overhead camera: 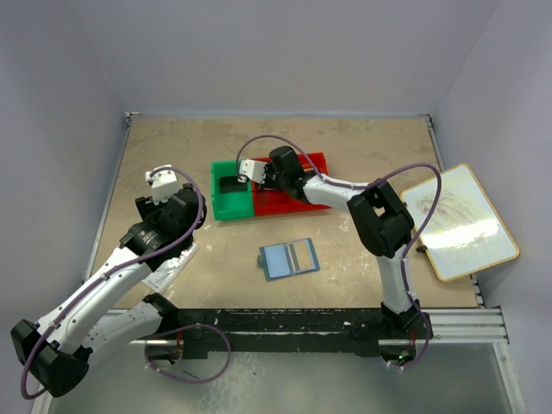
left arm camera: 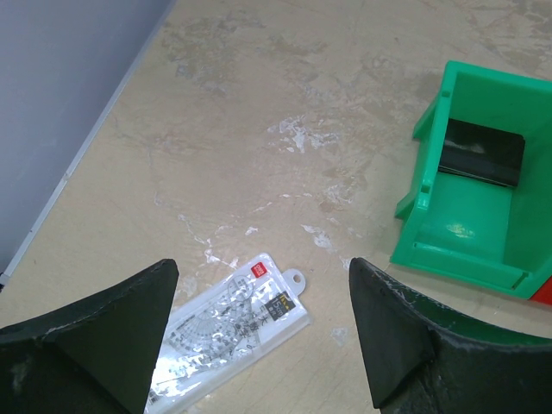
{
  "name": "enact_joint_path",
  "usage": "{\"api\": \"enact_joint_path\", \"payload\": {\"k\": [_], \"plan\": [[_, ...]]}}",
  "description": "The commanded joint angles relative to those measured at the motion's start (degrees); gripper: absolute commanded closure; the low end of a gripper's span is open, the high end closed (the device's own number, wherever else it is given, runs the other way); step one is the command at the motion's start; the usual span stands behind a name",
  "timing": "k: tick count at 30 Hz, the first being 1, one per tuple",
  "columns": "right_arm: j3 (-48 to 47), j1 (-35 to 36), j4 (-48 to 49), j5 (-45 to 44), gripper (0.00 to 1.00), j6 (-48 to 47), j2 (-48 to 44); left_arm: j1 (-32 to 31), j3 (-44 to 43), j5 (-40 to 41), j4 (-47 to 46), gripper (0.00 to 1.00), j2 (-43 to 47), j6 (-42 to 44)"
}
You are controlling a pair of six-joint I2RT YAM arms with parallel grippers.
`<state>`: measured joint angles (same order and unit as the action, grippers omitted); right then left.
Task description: Take the credit cards out of the card holder
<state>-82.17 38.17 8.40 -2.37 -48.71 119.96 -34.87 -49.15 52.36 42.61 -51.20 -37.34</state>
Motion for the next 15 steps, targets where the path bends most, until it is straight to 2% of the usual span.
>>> {"api": "enact_joint_path", "payload": {"k": [1,6,10,15], "plan": [[-1.7,-0.2,-3.5,3.9,0.86,-2.0,-0.9,0.4,-1.0,0.6,-0.2,0.22,0.1,0.2],[-2.1,-0.3,-5.9,4.3,0.84,-2.6,-0.3,0.4,-1.0,0.3,-0.4,0.22,0.1,0.3],[-2.1,-0.3,-6.2,4.0,0.77,-2.4,-1.3,0.3,-0.9,0.1,-0.3,0.22,0.0,0.3],[-3.0,-0.3,-7.0,5.3,0.75,-0.1,-3.0,0.3,-0.9,0.0,-0.3,0.22,-0.1,0.3]]}}
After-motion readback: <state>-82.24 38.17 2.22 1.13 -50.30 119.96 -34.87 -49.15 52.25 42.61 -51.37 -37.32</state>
